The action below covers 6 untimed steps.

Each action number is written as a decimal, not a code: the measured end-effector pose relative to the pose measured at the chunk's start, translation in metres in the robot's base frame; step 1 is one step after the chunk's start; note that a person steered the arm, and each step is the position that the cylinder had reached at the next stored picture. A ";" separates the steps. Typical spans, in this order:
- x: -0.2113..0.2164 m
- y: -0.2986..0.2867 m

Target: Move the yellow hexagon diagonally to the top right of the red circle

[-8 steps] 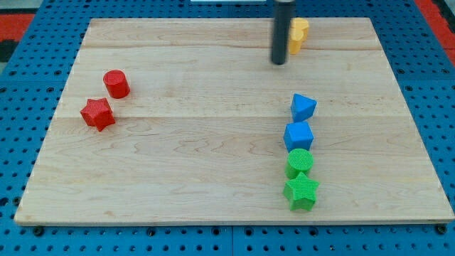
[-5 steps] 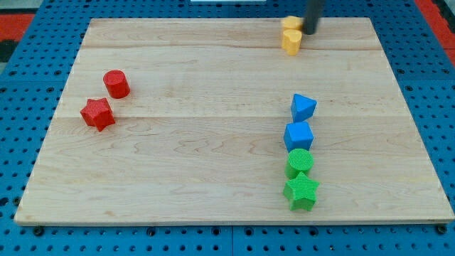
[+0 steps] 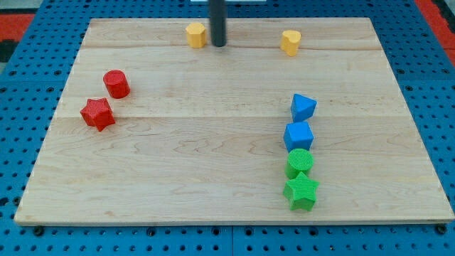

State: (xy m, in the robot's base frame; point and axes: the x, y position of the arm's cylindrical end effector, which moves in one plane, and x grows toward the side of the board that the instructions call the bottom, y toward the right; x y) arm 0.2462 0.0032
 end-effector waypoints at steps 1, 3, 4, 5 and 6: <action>-0.031 -0.048; 0.005 -0.129; 0.033 -0.113; 0.001 -0.107; 0.024 -0.078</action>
State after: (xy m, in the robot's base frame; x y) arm 0.2705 -0.0746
